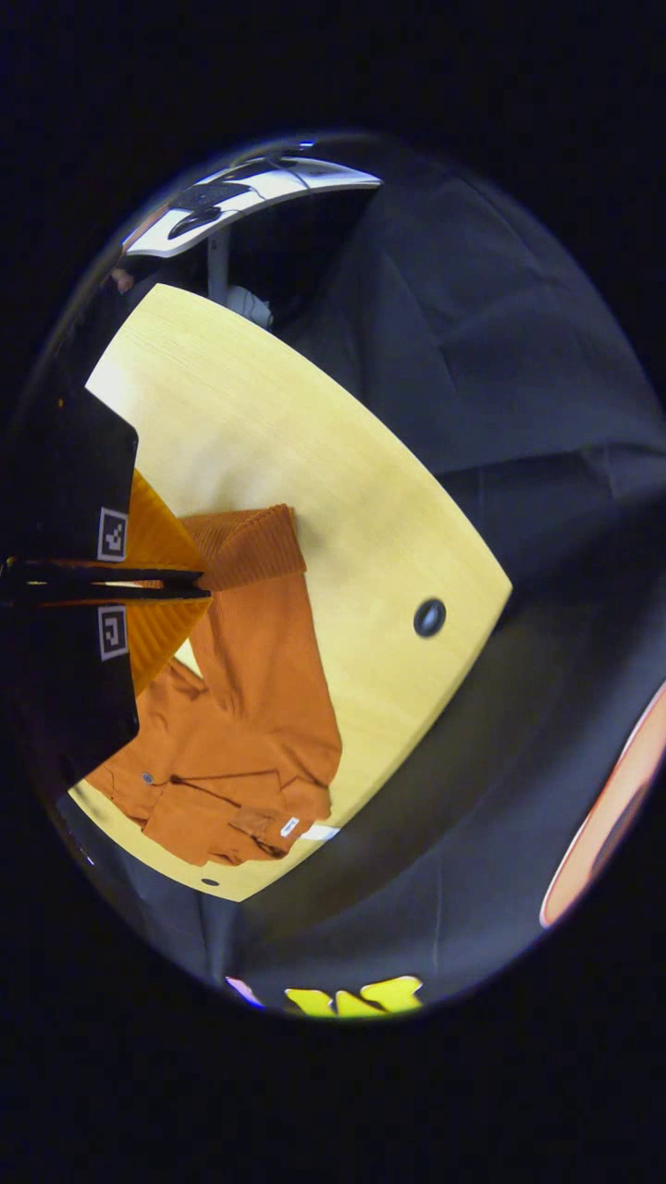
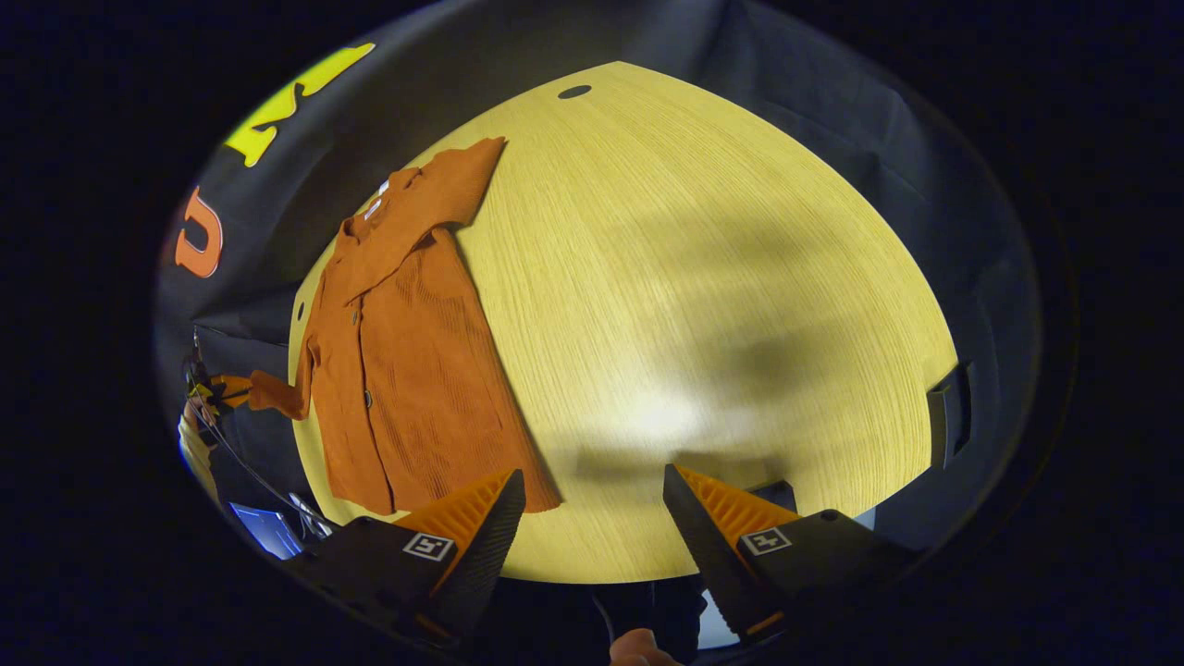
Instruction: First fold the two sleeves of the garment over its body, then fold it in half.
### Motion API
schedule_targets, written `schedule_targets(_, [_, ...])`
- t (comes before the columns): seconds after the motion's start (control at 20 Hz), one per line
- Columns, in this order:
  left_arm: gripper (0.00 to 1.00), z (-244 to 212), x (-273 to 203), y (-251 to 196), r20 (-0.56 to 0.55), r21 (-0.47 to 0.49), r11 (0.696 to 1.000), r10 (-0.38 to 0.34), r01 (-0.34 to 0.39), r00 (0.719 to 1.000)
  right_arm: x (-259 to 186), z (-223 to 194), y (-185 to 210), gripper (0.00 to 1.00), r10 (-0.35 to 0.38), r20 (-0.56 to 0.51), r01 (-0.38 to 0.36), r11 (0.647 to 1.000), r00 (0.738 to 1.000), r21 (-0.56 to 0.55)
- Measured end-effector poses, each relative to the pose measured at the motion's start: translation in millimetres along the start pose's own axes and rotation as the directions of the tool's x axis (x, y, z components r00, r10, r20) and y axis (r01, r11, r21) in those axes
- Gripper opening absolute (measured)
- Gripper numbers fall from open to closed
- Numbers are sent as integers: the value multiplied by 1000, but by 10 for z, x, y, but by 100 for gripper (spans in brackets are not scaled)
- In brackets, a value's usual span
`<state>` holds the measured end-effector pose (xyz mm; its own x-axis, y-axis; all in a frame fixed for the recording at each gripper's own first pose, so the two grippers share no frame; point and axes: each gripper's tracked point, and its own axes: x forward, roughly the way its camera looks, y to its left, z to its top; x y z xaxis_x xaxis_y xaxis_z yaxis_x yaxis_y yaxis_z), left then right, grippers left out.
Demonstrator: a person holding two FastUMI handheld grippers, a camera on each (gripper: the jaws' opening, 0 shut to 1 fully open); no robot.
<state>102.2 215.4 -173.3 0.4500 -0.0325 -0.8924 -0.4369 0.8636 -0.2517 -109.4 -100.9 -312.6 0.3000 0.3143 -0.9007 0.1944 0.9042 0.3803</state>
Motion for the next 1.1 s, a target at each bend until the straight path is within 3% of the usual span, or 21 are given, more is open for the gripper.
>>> schedule_targets(0.2, [4,-68,-12,-798,-7,121,992,-24,25,1000,43,-2,-115,96,6,-11,-6,1000,1000,-4])
schedule_targets(0.35, [4,-290,74,-1580,-36,238,970,-50,57,998,73,-21,-232,96,29,-20,-29,999,999,35])
schedule_targets(0.6, [4,-652,209,-2822,-70,404,903,-128,145,989,52,-3,-312,96,67,-17,-66,996,998,61])
schedule_targets(0.8, [3,-1101,468,-3548,-123,538,828,-109,159,986,17,50,-379,96,64,-2,-64,997,998,42])
schedule_targets(0.9, [4,-1462,688,-3912,-176,544,816,-113,192,978,11,42,-411,96,71,-1,-71,997,997,37])
schedule_targets(1.05, [4,-1680,905,-4124,-195,549,816,-85,181,977,-28,36,-422,96,92,12,-92,994,996,56])
schedule_targets(1.1, [3,-1702,992,-4229,-180,579,796,-83,174,980,-60,16,-432,92,97,25,-98,994,995,57])
